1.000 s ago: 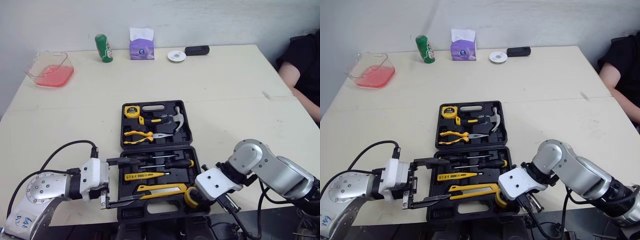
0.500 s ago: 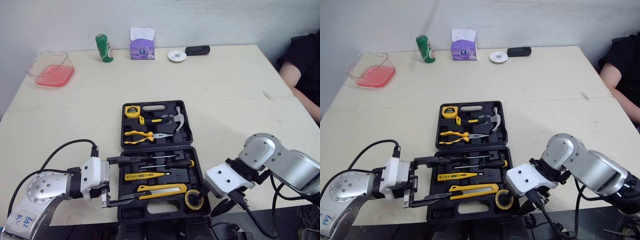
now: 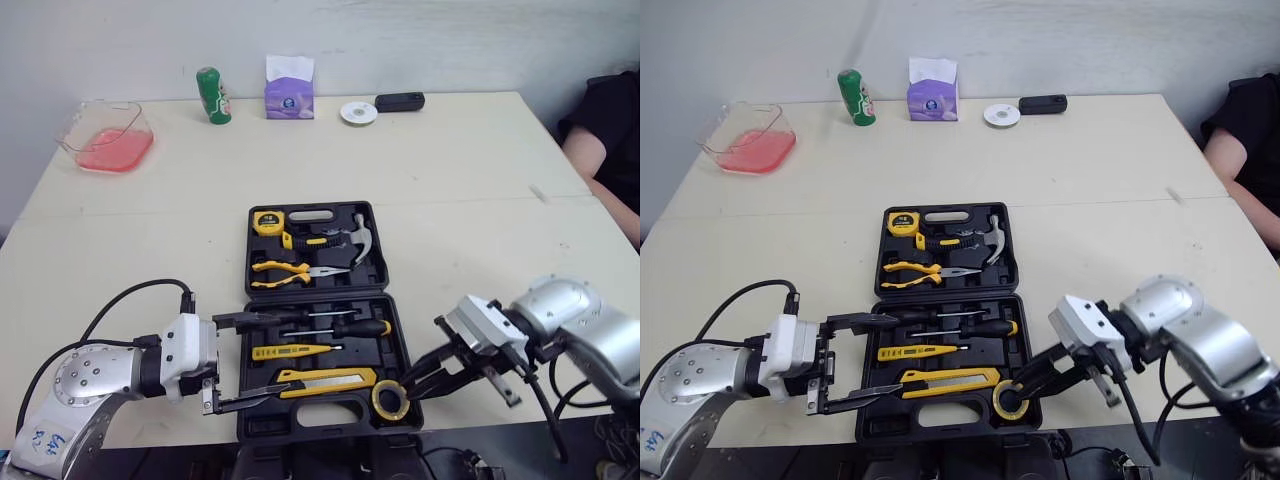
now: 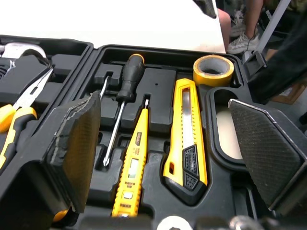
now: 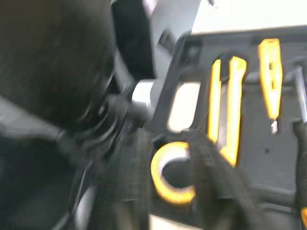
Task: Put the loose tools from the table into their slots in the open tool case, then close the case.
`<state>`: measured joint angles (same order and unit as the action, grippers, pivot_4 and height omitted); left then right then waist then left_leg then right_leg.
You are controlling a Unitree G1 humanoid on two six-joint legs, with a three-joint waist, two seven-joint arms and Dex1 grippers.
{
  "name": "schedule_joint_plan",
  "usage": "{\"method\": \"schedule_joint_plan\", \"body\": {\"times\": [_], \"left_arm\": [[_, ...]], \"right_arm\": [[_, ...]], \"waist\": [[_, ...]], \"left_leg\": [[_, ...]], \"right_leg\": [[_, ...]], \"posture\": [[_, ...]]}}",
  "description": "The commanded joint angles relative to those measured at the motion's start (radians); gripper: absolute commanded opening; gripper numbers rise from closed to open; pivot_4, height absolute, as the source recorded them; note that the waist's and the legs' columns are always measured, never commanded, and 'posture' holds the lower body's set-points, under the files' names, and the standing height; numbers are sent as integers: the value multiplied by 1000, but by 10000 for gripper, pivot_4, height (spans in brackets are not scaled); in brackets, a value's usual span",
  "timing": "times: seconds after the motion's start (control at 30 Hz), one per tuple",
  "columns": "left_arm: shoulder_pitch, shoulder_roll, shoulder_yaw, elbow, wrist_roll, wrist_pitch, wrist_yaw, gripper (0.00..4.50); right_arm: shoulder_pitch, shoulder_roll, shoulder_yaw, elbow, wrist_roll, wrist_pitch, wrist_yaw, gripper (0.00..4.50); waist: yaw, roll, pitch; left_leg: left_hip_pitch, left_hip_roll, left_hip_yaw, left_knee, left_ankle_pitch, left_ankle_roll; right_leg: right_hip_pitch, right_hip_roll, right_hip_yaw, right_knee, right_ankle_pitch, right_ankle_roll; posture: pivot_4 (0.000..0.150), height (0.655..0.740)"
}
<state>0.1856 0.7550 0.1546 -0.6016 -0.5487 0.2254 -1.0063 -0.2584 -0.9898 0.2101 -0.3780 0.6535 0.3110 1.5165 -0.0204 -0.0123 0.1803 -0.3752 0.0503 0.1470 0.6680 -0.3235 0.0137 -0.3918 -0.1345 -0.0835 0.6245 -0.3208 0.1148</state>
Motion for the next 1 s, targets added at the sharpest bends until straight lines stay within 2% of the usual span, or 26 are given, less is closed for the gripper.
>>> {"method": "schedule_joint_plan", "body": {"times": [0.03,0.17,0.37,0.6,0.9,1.0], "left_arm": [[-10,0,-2,-4,-14,-15,-17,45000],[-32,-3,-12,3,-11,-12,-16,45000],[-44,14,-2,9,-17,-3,-31,45000],[-46,28,19,18,-25,8,-45,45000],[-59,6,30,35,-20,17,-10,45000],[-59,3,34,37,-17,21,-4,45000]], "right_arm": [[28,52,-35,-12,-31,-71,-18,419],[69,111,-8,20,-97,-145,-21,419],[105,219,42,191,-226,-276,-43,419],[146,221,95,309,-368,-409,-53,419],[118,232,116,371,-430,-431,-125,419],[110,239,106,368,-407,-435,-125,419]], "waist": [[-2,0,0],[-6,0,0],[-6,-1,-1],[-6,-3,-2],[-6,-14,-9],[-8,-17,-12]], "left_leg": [[0,0,0,0,0,0],[1,1,0,0,0,0],[1,0,1,0,0,-1],[3,0,1,-1,0,-1],[14,6,-2,-2,-3,-5],[17,10,-2,-3,-5,-8]], "right_leg": [[0,0,0,1,0,0],[0,1,1,1,0,0],[0,0,1,1,0,0],[2,1,1,1,0,0],[15,-1,-1,-5,1,-2],[17,1,-1,-7,1,-6]], "posture": [[1500,7400],[1500,7400],[1500,7400],[1500,7400],[1500,7400],[1500,7400]]}}
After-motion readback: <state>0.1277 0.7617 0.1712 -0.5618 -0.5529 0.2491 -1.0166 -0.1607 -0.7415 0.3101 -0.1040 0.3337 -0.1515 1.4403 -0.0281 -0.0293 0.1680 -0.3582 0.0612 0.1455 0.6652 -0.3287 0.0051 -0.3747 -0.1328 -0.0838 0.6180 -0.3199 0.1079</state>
